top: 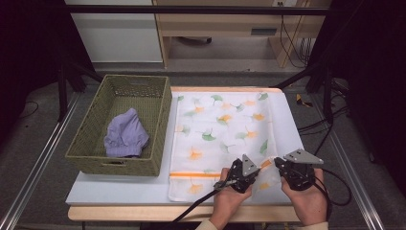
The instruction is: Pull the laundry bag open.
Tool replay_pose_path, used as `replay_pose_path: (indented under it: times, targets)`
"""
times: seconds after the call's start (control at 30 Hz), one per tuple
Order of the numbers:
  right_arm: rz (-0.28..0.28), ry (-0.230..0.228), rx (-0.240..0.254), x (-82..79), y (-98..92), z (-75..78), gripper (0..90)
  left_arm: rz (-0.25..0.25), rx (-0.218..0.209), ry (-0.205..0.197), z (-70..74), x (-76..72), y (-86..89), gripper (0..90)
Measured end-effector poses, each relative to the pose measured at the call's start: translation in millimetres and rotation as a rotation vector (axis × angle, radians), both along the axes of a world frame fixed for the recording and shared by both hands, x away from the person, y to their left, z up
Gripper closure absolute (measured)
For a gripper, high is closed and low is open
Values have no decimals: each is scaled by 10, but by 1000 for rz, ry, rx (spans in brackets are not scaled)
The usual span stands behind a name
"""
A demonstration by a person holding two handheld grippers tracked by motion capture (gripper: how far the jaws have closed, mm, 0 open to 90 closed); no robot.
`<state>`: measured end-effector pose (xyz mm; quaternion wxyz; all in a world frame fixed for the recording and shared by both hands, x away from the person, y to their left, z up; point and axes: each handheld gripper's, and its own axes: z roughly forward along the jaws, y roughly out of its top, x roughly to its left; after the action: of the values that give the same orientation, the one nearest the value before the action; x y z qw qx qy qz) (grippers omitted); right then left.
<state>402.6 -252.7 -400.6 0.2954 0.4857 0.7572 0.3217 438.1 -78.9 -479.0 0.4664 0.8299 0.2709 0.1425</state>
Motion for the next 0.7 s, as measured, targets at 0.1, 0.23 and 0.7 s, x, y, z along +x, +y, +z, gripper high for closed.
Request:
replay_pose_path:
  times: [0.1, 0.23, 0.7]
  targets:
    - [-2, 9, 6, 0, -17, -24, 885, 3, 8, -1, 8, -6, 15, 900]
    - [-3, -1, 5, -16, -19, -22, 885, 9, 30, 0, -25, -1, 23, 900]
    - [-41, -13, 28, -40, -166, -46, 885, 27, 81, -18, -29, -79, 166, 900]
